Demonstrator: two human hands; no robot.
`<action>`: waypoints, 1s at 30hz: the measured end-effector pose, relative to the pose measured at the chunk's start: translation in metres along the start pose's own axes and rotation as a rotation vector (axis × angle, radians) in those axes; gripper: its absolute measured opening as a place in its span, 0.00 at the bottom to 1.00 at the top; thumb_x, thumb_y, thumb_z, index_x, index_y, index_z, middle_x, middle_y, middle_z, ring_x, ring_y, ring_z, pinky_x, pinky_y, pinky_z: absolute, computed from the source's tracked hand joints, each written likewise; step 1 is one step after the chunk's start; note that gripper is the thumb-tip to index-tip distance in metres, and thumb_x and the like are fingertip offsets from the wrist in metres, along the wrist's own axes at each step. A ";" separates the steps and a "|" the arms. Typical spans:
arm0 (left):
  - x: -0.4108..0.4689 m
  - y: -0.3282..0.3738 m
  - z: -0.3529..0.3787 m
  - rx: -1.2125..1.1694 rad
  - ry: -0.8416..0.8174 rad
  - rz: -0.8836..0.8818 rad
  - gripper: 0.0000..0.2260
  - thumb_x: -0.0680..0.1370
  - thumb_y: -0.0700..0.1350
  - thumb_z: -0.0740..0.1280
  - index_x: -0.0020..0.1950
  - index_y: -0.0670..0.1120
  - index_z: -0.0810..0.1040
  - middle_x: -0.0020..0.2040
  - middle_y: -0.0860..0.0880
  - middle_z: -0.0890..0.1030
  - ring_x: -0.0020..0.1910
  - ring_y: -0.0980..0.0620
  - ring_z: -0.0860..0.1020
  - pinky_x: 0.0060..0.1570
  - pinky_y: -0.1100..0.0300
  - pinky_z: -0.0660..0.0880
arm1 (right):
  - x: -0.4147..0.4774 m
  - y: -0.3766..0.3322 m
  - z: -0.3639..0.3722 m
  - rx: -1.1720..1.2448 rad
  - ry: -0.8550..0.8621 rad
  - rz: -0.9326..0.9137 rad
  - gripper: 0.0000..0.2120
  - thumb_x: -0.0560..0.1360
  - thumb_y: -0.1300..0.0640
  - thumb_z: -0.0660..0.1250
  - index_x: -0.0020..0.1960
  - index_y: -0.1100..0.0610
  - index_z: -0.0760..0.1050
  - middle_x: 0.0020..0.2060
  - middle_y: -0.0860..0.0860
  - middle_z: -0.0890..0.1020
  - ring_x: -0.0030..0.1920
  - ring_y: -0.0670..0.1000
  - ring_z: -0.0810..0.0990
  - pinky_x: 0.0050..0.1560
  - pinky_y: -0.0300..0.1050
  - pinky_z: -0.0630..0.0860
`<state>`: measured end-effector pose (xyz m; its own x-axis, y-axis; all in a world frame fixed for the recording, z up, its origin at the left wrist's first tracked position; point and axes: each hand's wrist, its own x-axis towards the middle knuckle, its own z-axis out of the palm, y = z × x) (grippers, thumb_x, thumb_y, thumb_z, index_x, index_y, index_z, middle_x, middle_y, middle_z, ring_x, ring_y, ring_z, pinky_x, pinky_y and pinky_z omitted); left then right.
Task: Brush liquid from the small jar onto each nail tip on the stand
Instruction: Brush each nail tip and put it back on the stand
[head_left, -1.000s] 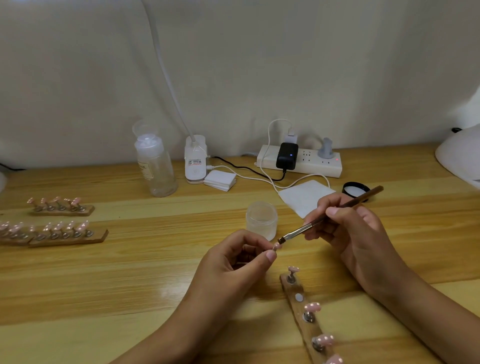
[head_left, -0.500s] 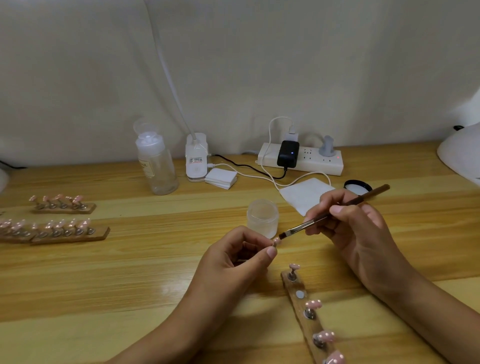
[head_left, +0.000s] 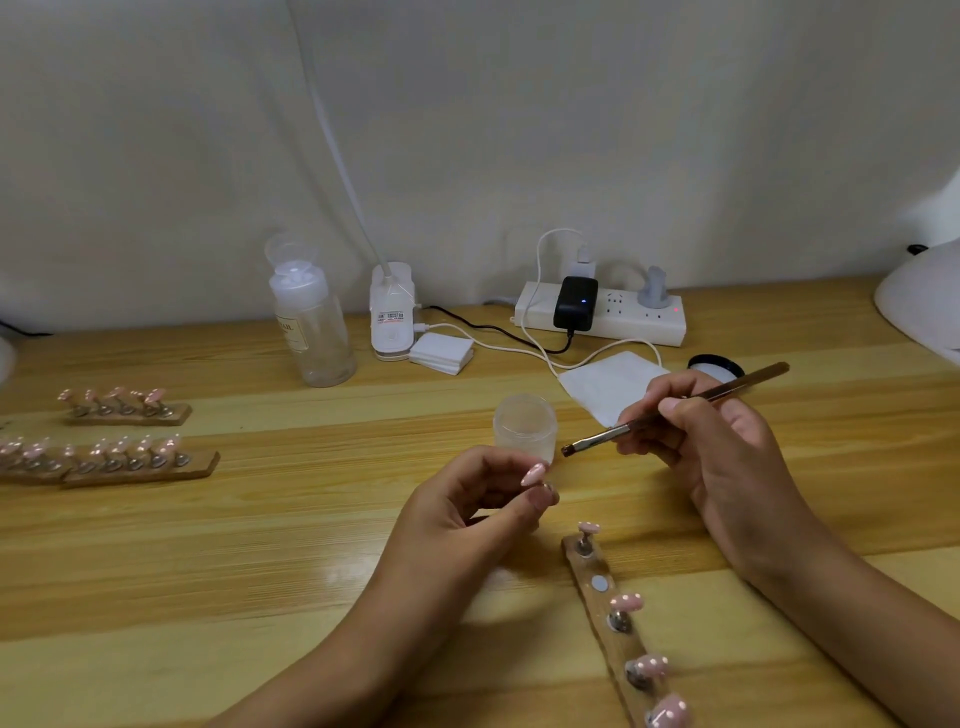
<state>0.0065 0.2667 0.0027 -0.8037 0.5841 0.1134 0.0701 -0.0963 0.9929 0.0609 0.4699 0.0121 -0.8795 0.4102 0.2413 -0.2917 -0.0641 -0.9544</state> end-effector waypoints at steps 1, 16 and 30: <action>0.000 0.000 0.000 -0.017 0.002 0.003 0.08 0.69 0.49 0.74 0.46 0.52 0.82 0.44 0.48 0.86 0.46 0.55 0.82 0.44 0.66 0.76 | 0.001 0.000 0.000 0.013 0.015 0.006 0.12 0.79 0.67 0.56 0.44 0.57 0.75 0.37 0.53 0.85 0.38 0.50 0.83 0.45 0.44 0.80; -0.014 0.006 0.013 0.518 -0.097 0.167 0.04 0.69 0.47 0.76 0.42 0.54 0.84 0.37 0.50 0.77 0.32 0.62 0.73 0.33 0.72 0.64 | 0.001 -0.001 0.002 0.053 0.038 0.044 0.12 0.78 0.67 0.56 0.44 0.58 0.75 0.35 0.53 0.84 0.37 0.51 0.83 0.50 0.52 0.76; -0.021 -0.005 0.010 0.914 -0.251 0.480 0.06 0.74 0.56 0.67 0.48 0.61 0.82 0.35 0.59 0.73 0.34 0.62 0.72 0.32 0.71 0.72 | 0.003 0.001 0.001 0.043 0.055 0.002 0.08 0.71 0.49 0.66 0.41 0.51 0.81 0.35 0.54 0.84 0.38 0.50 0.83 0.41 0.41 0.80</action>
<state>0.0290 0.2624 -0.0041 -0.4364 0.8056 0.4008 0.8488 0.2208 0.4804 0.0577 0.4704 0.0123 -0.8585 0.4589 0.2288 -0.3072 -0.1030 -0.9461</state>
